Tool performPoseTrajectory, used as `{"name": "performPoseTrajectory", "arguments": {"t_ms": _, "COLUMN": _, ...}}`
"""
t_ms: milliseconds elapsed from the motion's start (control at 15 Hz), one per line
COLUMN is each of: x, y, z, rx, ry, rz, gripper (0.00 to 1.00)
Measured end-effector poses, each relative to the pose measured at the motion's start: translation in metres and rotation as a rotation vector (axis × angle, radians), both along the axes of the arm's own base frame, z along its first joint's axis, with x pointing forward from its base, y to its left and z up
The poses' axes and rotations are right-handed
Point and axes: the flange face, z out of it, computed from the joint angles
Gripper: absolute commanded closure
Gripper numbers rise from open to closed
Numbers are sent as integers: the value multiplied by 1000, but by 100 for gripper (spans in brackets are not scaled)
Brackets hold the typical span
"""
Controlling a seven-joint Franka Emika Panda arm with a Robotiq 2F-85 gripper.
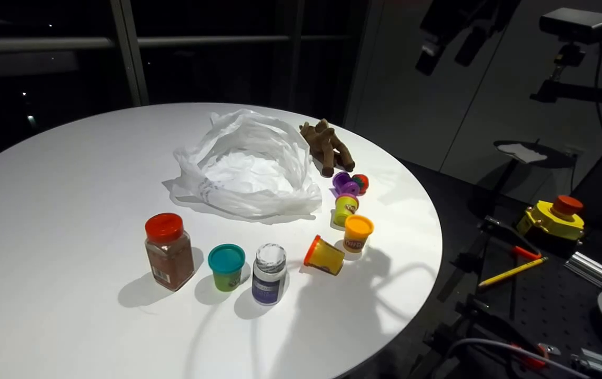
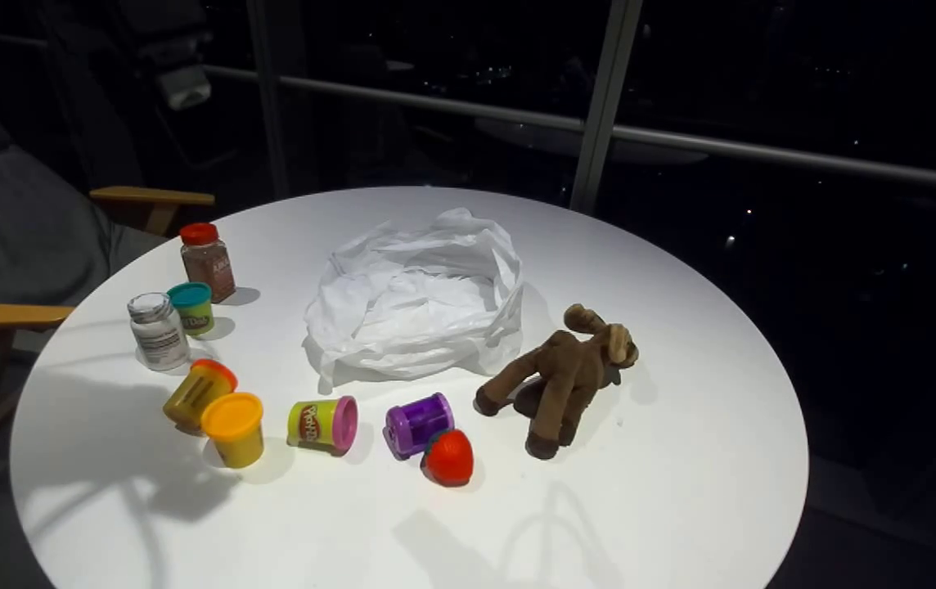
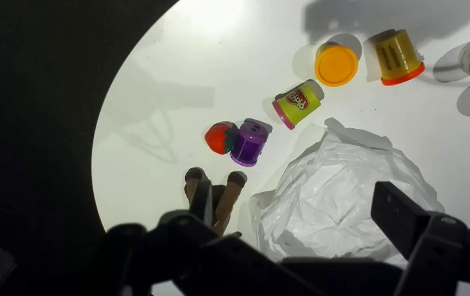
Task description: Place the containers, strawberry and toy deer inside the plastic
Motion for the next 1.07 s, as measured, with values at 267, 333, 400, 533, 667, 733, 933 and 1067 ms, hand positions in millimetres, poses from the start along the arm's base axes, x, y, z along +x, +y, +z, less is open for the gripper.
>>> {"name": "performPoseTrajectory", "arguments": {"t_ms": 267, "x": 24, "y": -7, "z": -60, "rx": 56, "ry": 32, "rz": -62, "gripper": 0}}
{"name": "performPoseTrajectory", "arguments": {"t_ms": 333, "x": 29, "y": -11, "z": -77, "rx": 69, "ry": 41, "rz": -69, "gripper": 0}}
{"name": "performPoseTrajectory", "arguments": {"t_ms": 400, "x": 33, "y": -15, "z": -94, "rx": 79, "ry": 50, "rz": -76, "gripper": 0}}
{"name": "performPoseTrajectory", "arguments": {"t_ms": 533, "x": 37, "y": -24, "z": -129, "rx": 94, "ry": 75, "rz": -94, "gripper": 0}}
{"name": "performPoseTrajectory", "arguments": {"t_ms": 667, "x": 38, "y": -33, "z": -160, "rx": 104, "ry": 96, "rz": -115, "gripper": 0}}
{"name": "performPoseTrajectory", "arguments": {"t_ms": 733, "x": 38, "y": -38, "z": -174, "rx": 107, "ry": 104, "rz": -125, "gripper": 0}}
{"name": "performPoseTrajectory", "arguments": {"t_ms": 933, "x": 44, "y": -50, "z": -208, "rx": 113, "ry": 121, "rz": -155, "gripper": 0}}
{"name": "performPoseTrajectory", "arguments": {"t_ms": 1067, "x": 53, "y": -58, "z": -223, "rx": 115, "ry": 118, "rz": -180, "gripper": 0}}
